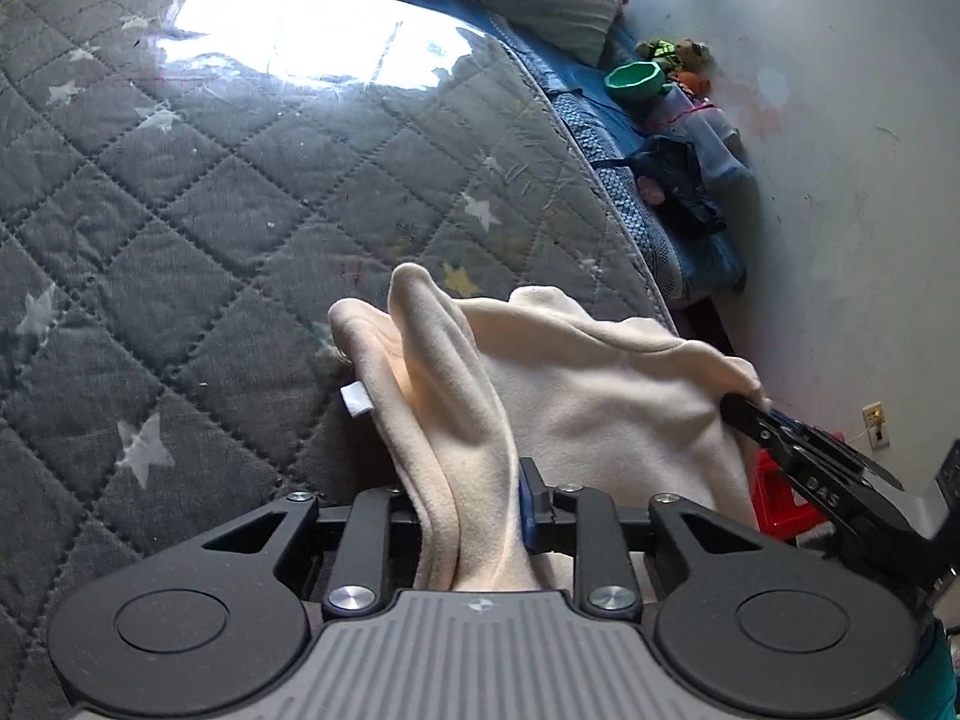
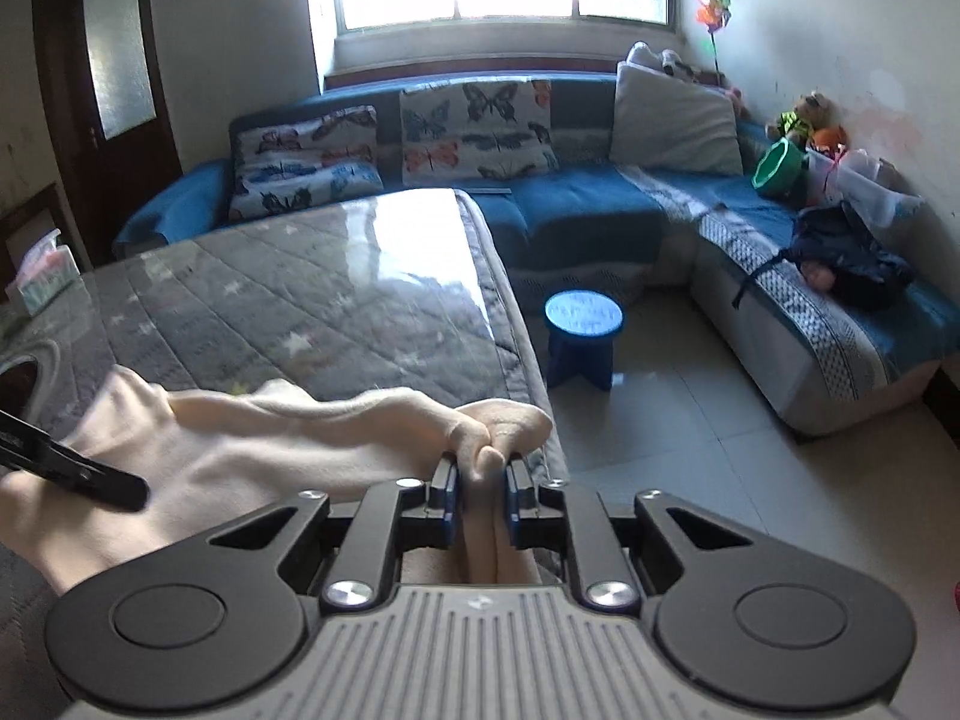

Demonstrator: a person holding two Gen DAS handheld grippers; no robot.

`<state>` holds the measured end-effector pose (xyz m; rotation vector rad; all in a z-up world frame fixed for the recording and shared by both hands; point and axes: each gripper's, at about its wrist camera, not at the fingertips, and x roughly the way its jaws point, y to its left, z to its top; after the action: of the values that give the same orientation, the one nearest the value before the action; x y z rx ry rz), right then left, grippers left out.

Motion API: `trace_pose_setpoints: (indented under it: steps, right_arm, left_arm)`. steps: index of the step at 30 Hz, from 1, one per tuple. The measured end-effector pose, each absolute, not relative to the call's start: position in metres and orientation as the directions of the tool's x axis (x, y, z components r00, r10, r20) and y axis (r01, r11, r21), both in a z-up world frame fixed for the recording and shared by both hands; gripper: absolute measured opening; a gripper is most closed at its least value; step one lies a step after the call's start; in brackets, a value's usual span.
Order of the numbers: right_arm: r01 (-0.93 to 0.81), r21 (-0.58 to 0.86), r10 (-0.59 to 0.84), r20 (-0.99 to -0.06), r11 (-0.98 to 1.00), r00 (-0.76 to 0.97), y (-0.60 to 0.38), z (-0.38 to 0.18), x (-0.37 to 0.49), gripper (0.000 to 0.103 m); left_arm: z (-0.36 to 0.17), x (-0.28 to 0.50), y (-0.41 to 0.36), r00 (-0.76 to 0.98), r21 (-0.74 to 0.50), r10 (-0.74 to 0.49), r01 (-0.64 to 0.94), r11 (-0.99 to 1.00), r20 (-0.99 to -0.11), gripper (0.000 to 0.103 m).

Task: Fold clothes
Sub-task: 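Lift the sweatshirt with both tools and fold it over onto itself, then lower the folded sweatshirt onto the table with both tools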

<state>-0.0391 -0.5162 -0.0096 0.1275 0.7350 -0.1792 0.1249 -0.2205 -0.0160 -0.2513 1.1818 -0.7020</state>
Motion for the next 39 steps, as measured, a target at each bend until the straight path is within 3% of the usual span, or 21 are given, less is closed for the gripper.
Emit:
trace_pose_setpoints:
  steps: [2,5,12,18,35,39]
  right_arm:
    - [0.217,0.045,-0.127,-0.685,0.975,0.717,-0.519,-0.013,-0.039,0.021]
    - [0.237,0.02,-0.159,-0.684,0.971,0.712,-0.52,-0.014,-0.041,0.024]
    - [0.19,0.048,-0.111,-0.66,0.981,0.743,-0.515,-0.008,-0.034,0.024]
    - [0.142,0.075,-0.056,-0.664,0.987,0.746,-0.498,-0.016,-0.014,0.024]
    - [0.125,0.044,-0.062,-0.677,0.991,0.734,-0.486,-0.031,0.005,0.025]
    - [0.1,0.042,-0.047,-0.661,0.994,0.749,-0.479,-0.022,-0.001,0.03]
  left_arm:
    - [-0.011,0.123,-0.218,0.219,-0.504,-0.608,0.387,0.772,-0.763,0.045]
    - [-0.002,0.121,-0.213,0.275,-0.439,-0.57,0.414,0.797,-0.774,0.052]
    - [0.011,0.128,-0.206,0.395,-0.405,-0.554,0.402,0.821,-0.732,0.05]
    - [0.013,0.131,-0.228,0.379,-0.433,-0.613,0.461,0.775,-0.693,0.041]
    - [-0.01,0.145,-0.271,0.34,-0.443,-0.607,0.448,0.776,-0.719,0.041]
    - [-0.004,0.14,-0.269,0.342,-0.448,-0.616,0.455,0.769,-0.71,0.042]
